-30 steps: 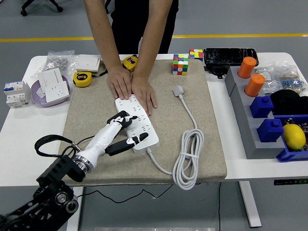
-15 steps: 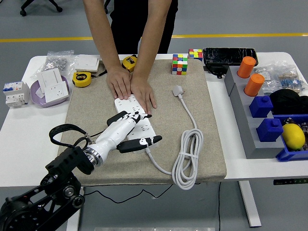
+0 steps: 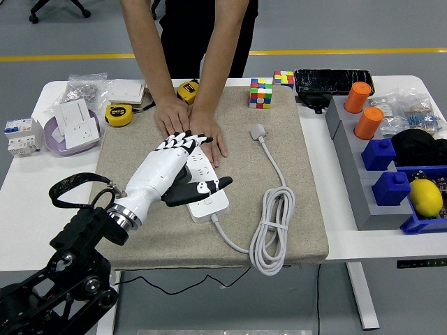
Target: Pick up the plug,place it near the board,insert it into the board,press the button
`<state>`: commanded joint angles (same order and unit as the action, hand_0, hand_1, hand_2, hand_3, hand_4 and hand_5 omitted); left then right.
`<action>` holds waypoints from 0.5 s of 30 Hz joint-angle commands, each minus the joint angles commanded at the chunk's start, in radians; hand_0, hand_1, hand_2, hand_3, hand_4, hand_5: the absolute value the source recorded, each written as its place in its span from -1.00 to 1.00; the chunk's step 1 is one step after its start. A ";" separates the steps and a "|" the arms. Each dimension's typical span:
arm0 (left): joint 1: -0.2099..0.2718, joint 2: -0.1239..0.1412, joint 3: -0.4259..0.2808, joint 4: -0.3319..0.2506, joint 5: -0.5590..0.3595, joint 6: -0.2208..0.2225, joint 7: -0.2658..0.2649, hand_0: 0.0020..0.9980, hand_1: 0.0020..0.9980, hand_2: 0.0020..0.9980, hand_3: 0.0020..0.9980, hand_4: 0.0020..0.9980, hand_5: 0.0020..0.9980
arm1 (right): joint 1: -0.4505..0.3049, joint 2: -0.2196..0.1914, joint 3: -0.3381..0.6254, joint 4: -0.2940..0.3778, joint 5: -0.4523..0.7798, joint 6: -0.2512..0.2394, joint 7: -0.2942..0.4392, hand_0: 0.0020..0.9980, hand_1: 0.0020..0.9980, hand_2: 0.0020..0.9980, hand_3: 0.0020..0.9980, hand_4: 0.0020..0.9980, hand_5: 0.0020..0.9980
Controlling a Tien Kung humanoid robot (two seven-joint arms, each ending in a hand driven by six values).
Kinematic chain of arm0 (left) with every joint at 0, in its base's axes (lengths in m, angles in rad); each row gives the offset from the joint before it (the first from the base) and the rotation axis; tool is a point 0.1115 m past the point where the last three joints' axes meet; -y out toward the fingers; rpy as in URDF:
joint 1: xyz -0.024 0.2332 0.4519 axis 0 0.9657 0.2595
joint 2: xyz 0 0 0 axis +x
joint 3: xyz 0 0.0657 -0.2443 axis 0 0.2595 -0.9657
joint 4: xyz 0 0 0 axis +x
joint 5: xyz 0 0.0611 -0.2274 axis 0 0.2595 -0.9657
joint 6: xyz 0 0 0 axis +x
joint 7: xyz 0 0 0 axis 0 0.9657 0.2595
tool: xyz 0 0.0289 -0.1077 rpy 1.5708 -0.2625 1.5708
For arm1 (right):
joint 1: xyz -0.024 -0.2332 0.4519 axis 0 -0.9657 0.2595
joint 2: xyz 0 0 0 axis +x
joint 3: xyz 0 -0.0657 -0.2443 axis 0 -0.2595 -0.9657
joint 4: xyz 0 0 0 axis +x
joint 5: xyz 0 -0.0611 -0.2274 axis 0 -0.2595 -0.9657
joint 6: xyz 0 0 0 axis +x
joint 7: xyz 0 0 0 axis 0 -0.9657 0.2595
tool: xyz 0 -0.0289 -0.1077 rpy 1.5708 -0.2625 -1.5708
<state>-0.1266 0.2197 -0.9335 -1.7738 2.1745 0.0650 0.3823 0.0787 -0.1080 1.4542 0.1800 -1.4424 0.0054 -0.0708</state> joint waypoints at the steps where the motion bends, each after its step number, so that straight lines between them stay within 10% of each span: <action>1: 0.003 0.001 -0.001 0.002 0.005 -0.006 0.006 1.00 1.00 0.94 0.86 1.00 1.00 | 0.000 0.000 0.001 0.000 0.000 0.000 0.000 0.76 0.46 0.44 0.46 1.00 0.37; 15: -0.003 -0.005 0.023 0.148 0.028 -0.039 -0.002 1.00 1.00 0.99 0.89 1.00 1.00 | -0.002 -0.001 -0.003 0.000 -0.001 0.000 -0.001 0.76 0.46 0.44 0.45 1.00 0.37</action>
<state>-0.1292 0.2147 -0.9107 -1.6253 2.2021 0.0260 0.3800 0.0770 -0.1087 1.4513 0.1800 -1.4433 0.0056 -0.0715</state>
